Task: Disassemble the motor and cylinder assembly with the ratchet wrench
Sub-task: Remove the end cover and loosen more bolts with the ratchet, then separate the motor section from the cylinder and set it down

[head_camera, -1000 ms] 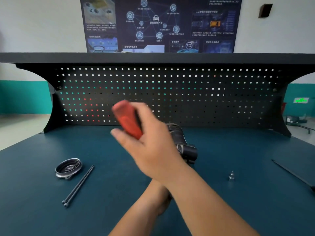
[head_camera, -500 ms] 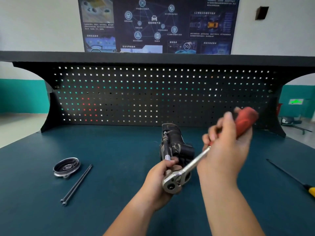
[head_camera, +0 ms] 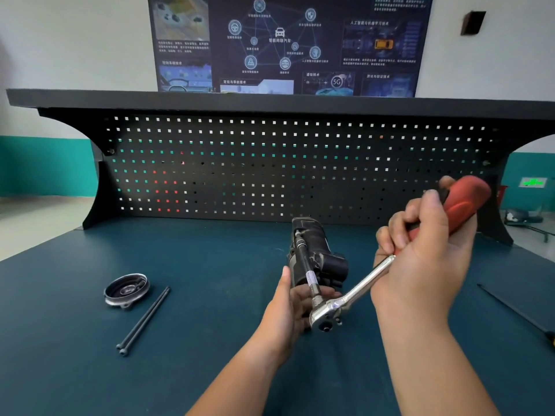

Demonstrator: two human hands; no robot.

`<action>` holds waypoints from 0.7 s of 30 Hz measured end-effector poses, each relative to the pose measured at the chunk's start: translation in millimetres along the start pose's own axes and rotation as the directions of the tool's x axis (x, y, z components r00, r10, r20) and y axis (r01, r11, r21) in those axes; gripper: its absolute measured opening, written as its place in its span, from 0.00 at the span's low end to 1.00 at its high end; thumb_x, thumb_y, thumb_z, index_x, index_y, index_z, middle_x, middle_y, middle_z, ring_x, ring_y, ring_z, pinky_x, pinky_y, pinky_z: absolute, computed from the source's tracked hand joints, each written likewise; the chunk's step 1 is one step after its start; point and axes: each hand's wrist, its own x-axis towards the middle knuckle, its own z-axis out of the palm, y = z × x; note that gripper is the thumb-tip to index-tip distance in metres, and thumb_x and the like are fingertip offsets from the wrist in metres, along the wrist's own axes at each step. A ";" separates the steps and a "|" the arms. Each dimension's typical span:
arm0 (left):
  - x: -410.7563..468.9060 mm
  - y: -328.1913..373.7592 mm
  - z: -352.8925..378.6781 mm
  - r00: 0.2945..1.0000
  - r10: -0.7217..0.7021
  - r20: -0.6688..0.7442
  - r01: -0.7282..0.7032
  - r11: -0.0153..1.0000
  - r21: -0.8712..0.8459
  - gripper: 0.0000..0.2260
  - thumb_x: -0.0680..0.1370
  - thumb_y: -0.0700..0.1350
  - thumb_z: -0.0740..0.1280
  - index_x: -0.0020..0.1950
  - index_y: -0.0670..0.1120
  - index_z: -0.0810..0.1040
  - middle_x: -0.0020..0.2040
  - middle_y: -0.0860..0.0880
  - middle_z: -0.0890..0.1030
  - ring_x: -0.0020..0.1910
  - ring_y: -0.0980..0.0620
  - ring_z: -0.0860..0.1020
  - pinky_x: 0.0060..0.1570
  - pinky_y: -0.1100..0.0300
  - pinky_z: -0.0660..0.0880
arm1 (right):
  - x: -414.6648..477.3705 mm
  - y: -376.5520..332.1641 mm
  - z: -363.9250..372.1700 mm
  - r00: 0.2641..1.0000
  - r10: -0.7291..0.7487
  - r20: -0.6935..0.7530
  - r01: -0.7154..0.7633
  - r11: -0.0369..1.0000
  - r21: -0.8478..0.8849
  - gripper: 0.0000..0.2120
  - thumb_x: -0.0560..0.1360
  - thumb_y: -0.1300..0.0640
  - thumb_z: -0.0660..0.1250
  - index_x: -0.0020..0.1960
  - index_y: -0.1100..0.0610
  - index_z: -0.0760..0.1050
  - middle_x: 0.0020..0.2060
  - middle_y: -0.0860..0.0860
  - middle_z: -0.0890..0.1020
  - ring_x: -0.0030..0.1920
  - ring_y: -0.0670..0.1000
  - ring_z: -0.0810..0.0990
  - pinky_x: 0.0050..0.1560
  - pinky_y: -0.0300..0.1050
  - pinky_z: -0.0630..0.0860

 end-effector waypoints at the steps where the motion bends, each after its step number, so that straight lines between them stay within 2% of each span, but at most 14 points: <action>1: -0.5 0.9 -0.1 1.000 0.001 0.006 0.000 1.000 -0.015 0.39 0.79 0.65 0.39 0.56 0.40 0.80 0.53 0.44 0.84 0.55 0.47 0.81 0.59 0.53 0.72 | -1.1 -0.8 -0.6 1.000 0.004 0.000 -0.004 1.000 0.005 0.05 0.74 0.58 0.61 0.46 0.48 0.70 0.27 0.43 0.70 0.23 0.42 0.62 0.24 0.35 0.62; 3: 0.4 0.2 -0.3 1.000 0.000 0.013 0.000 1.000 -0.027 0.40 0.78 0.65 0.38 0.56 0.39 0.80 0.52 0.43 0.84 0.53 0.48 0.82 0.53 0.56 0.73 | -2.3 -2.4 -1.3 1.000 0.005 0.007 -0.005 1.000 0.019 0.07 0.74 0.59 0.60 0.48 0.48 0.71 0.27 0.43 0.70 0.22 0.42 0.62 0.24 0.35 0.62; 5: 0.6 0.7 0.6 1.000 0.005 0.009 -0.005 1.000 -0.022 0.40 0.78 0.66 0.38 0.54 0.41 0.81 0.52 0.44 0.84 0.52 0.48 0.82 0.52 0.57 0.72 | -2.1 -4.4 -1.5 1.000 0.005 0.013 -0.005 1.000 0.030 0.07 0.74 0.59 0.60 0.48 0.49 0.71 0.28 0.43 0.70 0.22 0.42 0.62 0.24 0.35 0.62; 8: -0.2 1.6 1.8 1.000 0.013 0.006 -0.013 1.000 -0.022 0.39 0.77 0.66 0.38 0.53 0.42 0.81 0.52 0.45 0.84 0.54 0.46 0.81 0.58 0.54 0.72 | -2.9 -7.7 -1.6 1.000 0.006 0.016 -0.007 0.999 0.034 0.07 0.75 0.60 0.59 0.49 0.49 0.71 0.28 0.43 0.70 0.23 0.42 0.62 0.24 0.35 0.62; 11: -0.6 2.6 2.6 1.000 0.021 0.020 -0.020 0.998 -0.053 0.39 0.77 0.66 0.38 0.54 0.41 0.80 0.53 0.44 0.84 0.59 0.41 0.78 0.67 0.45 0.67 | -4.2 -16.7 -4.6 1.000 -0.005 0.002 0.005 1.000 0.018 0.09 0.79 0.62 0.57 0.50 0.49 0.71 0.27 0.43 0.69 0.22 0.42 0.62 0.24 0.34 0.62; 13: 0.4 2.5 2.1 0.999 0.023 0.030 -0.022 0.999 -0.039 0.39 0.77 0.66 0.37 0.52 0.42 0.81 0.52 0.45 0.84 0.60 0.43 0.78 0.68 0.44 0.65 | -4.1 -27.4 -11.9 0.999 -0.028 0.022 0.027 0.999 0.042 0.07 0.79 0.62 0.58 0.49 0.50 0.69 0.27 0.43 0.70 0.21 0.41 0.62 0.23 0.33 0.61; 14: 1.4 1.9 1.7 0.999 0.025 0.033 -0.024 0.999 -0.025 0.39 0.76 0.66 0.37 0.52 0.43 0.81 0.53 0.45 0.84 0.60 0.44 0.78 0.67 0.45 0.66 | -3.6 -34.6 -17.4 0.997 -0.045 0.068 0.042 0.998 0.047 0.05 0.77 0.60 0.59 0.48 0.51 0.67 0.27 0.43 0.70 0.21 0.40 0.62 0.22 0.31 0.61; 15: 2.2 0.9 0.9 0.999 0.028 0.035 -0.028 1.000 -0.011 0.39 0.76 0.66 0.37 0.52 0.44 0.81 0.53 0.46 0.84 0.60 0.47 0.78 0.64 0.47 0.67 | -1.4 -42.1 -25.1 0.990 -0.057 0.131 0.050 0.997 0.054 0.06 0.75 0.57 0.62 0.48 0.52 0.64 0.27 0.43 0.70 0.20 0.40 0.63 0.21 0.30 0.62; 17: 3.9 -1.2 -0.4 0.999 0.031 0.036 -0.032 0.999 0.010 0.40 0.76 0.67 0.36 0.54 0.45 0.81 0.54 0.48 0.84 0.60 0.52 0.77 0.59 0.53 0.68 | 3.8 -59.3 -39.1 0.951 -0.074 0.299 0.064 0.997 0.043 0.16 0.69 0.51 0.68 0.48 0.53 0.61 0.28 0.42 0.71 0.20 0.39 0.64 0.20 0.28 0.63; 19: 4.7 -2.5 -2.2 0.999 0.027 0.044 -0.028 1.000 0.015 0.39 0.76 0.67 0.36 0.55 0.45 0.81 0.54 0.49 0.84 0.59 0.55 0.78 0.57 0.56 0.68 | 8.3 -67.4 -58.6 0.904 -0.051 0.425 0.100 0.990 -0.095 0.21 0.67 0.49 0.73 0.47 0.53 0.62 0.28 0.42 0.71 0.19 0.38 0.65 0.20 0.27 0.63; 21: 5.4 -3.2 -4.0 0.997 0.032 0.067 -0.033 0.999 0.020 0.39 0.75 0.67 0.37 0.56 0.45 0.80 0.54 0.49 0.84 0.57 0.58 0.79 0.56 0.56 0.68 | 7.3 -64.4 -82.3 0.876 -0.005 0.482 0.194 0.918 -0.345 0.15 0.67 0.53 0.72 0.47 0.51 0.67 0.26 0.41 0.72 0.20 0.38 0.67 0.21 0.28 0.65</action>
